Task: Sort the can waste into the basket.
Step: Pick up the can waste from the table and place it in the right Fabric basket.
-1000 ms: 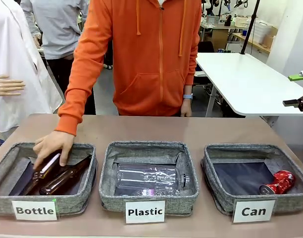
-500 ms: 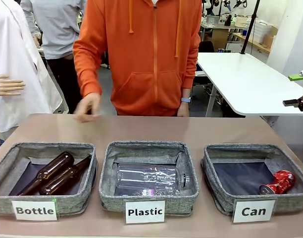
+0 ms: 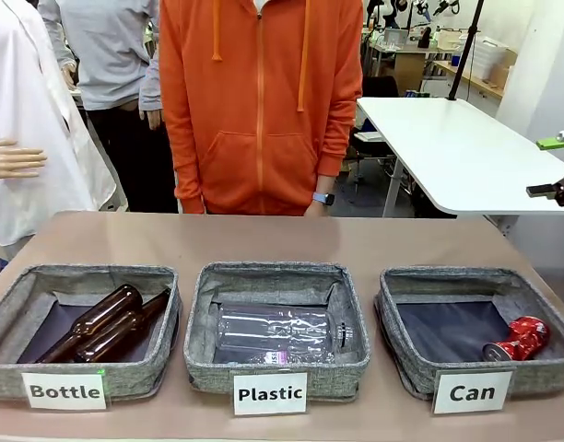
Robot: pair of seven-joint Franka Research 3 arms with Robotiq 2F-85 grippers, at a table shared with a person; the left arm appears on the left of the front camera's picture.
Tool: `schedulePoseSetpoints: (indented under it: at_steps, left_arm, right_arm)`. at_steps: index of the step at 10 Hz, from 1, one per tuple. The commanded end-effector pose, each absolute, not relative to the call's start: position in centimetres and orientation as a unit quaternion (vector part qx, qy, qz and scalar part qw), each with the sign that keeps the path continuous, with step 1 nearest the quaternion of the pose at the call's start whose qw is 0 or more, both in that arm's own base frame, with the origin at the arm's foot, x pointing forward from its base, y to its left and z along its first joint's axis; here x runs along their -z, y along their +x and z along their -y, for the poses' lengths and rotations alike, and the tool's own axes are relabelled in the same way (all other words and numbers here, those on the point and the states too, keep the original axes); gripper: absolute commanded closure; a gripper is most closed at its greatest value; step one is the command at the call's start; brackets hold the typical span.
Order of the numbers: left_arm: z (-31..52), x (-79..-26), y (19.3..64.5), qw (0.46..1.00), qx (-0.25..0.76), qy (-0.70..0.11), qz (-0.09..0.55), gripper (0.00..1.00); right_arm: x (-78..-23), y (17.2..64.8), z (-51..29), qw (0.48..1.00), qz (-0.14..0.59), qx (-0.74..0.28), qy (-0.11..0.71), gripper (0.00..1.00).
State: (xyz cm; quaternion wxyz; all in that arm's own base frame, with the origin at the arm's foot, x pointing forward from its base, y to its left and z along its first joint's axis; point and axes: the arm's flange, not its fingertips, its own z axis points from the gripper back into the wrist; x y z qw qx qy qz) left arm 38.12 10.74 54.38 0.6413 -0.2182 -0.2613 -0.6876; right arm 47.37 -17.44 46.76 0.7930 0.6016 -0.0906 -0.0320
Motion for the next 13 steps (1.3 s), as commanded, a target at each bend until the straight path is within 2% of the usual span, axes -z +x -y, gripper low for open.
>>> schedulePoseSetpoints:
  at_steps: [1, 2, 3, 5, 6, 8, 10, 12, 13]
  left_arm:
    - [-2.6, -54.2, 40.5, 0.581, 0.751, -0.221, 0.225, 1.00]
    - [2.1, -54.3, 41.4, 0.550, 0.773, -0.226, 0.223, 1.00]
    - [7.6, -54.6, 42.4, 0.547, 0.771, -0.211, 0.248, 1.00]
    - [17.5, -54.3, 43.8, 0.536, 0.780, -0.195, 0.258, 1.00]
    - [22.5, -53.8, 44.3, 0.532, 0.787, -0.184, 0.251, 1.00]
    - [33.2, -51.5, 44.7, 0.509, 0.793, -0.185, 0.280, 1.00]
    - [43.0, -49.1, 43.7, 0.471, 0.816, -0.221, 0.253, 1.00]
    - [51.9, -48.2, 42.4, 0.445, 0.819, -0.229, 0.280, 1.00]
    - [55.5, -48.2, 42.1, 0.440, 0.822, -0.206, 0.295, 1.00]
  right_arm:
    - [-46.9, 47.3, 17.5, 0.794, 0.091, 0.023, 0.601, 0.00]
    - [-46.9, 47.3, 17.5, 0.794, 0.091, 0.023, 0.601, 0.00]
    - [-46.9, 47.3, 17.5, 0.794, 0.091, 0.023, 0.601, 0.00]
    - [-46.9, 47.3, 17.5, 0.794, 0.091, 0.023, 0.601, 0.00]
    - [-46.9, 47.3, 17.5, 0.794, 0.091, 0.023, 0.601, 0.00]
    - [-46.9, 47.3, 17.5, 0.794, 0.091, 0.023, 0.601, 0.00]
    - [-46.8, 47.4, 17.5, 0.793, 0.091, 0.032, 0.601, 0.00]
    - [-46.8, 43.6, 21.9, 0.803, 0.101, 0.060, 0.584, 0.00]
    - [-45.5, 42.0, 23.6, 0.809, 0.094, 0.074, 0.575, 0.00]
